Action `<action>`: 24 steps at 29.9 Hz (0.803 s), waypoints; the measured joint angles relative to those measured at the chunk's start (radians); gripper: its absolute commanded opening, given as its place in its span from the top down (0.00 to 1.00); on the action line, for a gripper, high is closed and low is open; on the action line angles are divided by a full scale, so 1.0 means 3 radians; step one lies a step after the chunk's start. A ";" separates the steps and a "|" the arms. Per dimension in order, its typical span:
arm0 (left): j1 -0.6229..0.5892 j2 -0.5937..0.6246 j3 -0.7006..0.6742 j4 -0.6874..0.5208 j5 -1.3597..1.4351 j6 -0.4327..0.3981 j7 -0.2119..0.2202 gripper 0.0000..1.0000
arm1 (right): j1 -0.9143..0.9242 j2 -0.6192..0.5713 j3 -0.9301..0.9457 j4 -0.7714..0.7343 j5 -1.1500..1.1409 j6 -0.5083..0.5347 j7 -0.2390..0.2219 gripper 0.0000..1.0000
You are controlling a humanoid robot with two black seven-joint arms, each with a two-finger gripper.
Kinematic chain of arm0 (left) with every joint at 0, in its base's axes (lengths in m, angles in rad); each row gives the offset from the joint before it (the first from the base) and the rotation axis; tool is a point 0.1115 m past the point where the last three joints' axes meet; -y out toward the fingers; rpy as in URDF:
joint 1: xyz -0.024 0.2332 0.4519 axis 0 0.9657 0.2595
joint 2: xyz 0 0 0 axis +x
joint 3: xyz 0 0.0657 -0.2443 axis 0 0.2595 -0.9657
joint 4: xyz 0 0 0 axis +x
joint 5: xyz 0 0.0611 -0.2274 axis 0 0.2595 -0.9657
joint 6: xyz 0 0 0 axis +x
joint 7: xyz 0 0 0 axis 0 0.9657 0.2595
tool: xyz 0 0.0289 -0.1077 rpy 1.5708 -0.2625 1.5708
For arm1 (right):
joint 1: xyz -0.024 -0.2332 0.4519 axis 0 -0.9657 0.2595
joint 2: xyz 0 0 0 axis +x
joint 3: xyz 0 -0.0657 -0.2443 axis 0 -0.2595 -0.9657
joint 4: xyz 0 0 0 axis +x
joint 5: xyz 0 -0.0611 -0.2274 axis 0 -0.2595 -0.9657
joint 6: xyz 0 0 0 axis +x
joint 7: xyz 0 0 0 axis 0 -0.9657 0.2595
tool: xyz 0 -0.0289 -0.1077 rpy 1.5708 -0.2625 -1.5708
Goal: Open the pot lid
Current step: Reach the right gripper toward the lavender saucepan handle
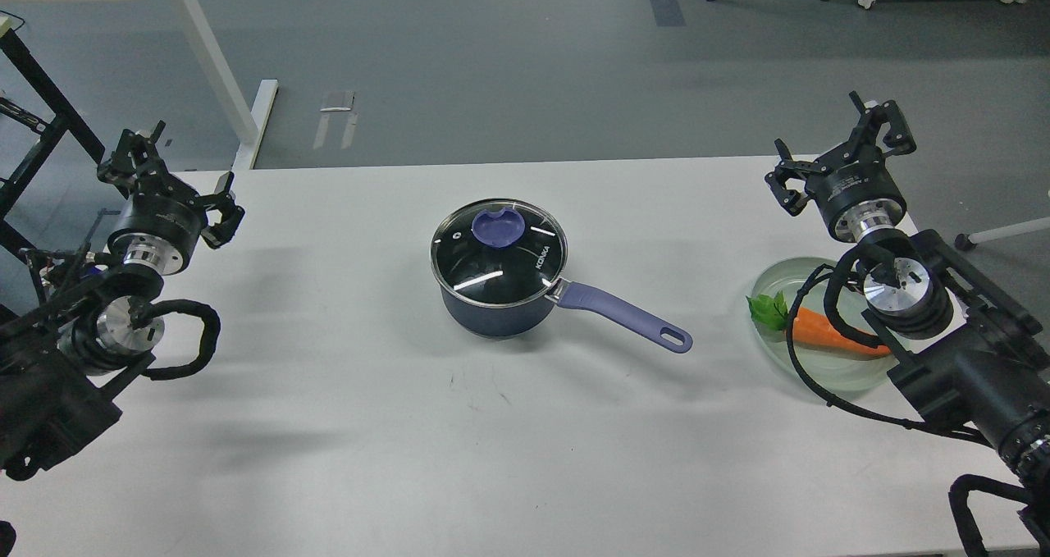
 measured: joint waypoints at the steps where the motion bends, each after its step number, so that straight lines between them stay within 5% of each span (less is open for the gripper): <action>1: -0.0003 0.0002 0.0000 0.0000 0.0000 0.0008 0.0000 0.01 | -0.0002 0.0002 -0.0003 0.0002 -0.0004 0.0000 0.0000 0.00; 11: -0.0103 -0.0029 0.0013 0.0011 0.0002 0.0110 0.0020 0.01 | 0.0102 -0.0233 -0.0469 0.0175 -0.0057 0.0009 0.0009 0.00; 24: -0.0234 -0.0005 0.0012 0.0144 0.0000 -0.0139 0.0040 0.01 | 0.1311 -0.1092 -0.2469 0.0904 -0.1275 -0.0118 0.0036 0.00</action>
